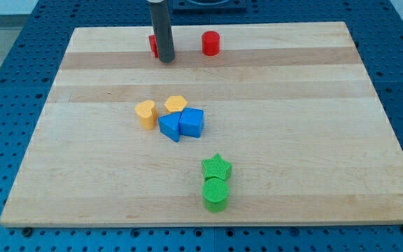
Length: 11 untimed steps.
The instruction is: Slide the red star into the red circle
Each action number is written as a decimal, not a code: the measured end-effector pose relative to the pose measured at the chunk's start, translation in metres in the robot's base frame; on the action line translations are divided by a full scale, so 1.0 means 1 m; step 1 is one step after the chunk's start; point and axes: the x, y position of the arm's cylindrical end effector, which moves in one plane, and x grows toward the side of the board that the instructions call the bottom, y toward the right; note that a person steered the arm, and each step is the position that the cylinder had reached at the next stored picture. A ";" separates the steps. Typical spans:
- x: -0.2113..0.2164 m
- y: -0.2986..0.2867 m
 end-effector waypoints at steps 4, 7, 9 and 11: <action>-0.040 -0.038; -0.038 0.014; -0.030 0.044; -0.029 0.044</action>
